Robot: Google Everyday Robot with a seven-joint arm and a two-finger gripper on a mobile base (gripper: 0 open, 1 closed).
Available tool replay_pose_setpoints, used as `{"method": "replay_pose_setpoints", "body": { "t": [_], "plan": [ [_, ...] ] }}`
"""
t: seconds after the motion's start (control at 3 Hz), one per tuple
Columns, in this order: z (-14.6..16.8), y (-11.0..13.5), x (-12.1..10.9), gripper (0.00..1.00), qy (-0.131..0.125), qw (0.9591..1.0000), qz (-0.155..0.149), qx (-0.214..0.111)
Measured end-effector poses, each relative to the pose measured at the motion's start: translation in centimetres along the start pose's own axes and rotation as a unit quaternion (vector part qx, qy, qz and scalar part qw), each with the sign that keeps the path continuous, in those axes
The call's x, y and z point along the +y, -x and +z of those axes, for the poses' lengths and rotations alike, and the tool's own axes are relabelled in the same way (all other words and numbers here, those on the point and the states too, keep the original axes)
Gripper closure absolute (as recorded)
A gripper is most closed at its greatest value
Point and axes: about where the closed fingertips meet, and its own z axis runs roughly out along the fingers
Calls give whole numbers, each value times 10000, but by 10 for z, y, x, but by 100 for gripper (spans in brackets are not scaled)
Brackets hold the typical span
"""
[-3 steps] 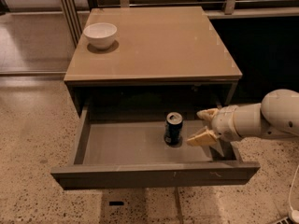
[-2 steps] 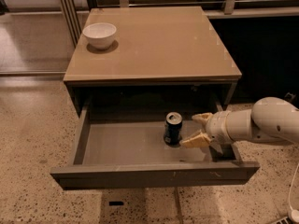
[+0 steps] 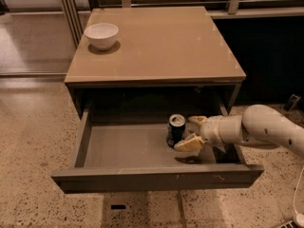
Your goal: Pick pepsi can from top drawer and place on counter
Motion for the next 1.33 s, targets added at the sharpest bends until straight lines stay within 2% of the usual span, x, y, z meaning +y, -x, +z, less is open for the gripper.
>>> {"method": "replay_pose_setpoints", "body": {
  "t": [0.33, 0.67, 1.0, 1.33],
  "plan": [
    [17, 11, -8, 24, 54, 9998, -86, -171],
    [31, 28, -16, 43, 96, 9991, -202, -358],
    [31, 28, -17, 66, 93, 9991, -204, -363],
    [23, 32, -5, 89, 316, 9983, -241, -426]
  ]
}}
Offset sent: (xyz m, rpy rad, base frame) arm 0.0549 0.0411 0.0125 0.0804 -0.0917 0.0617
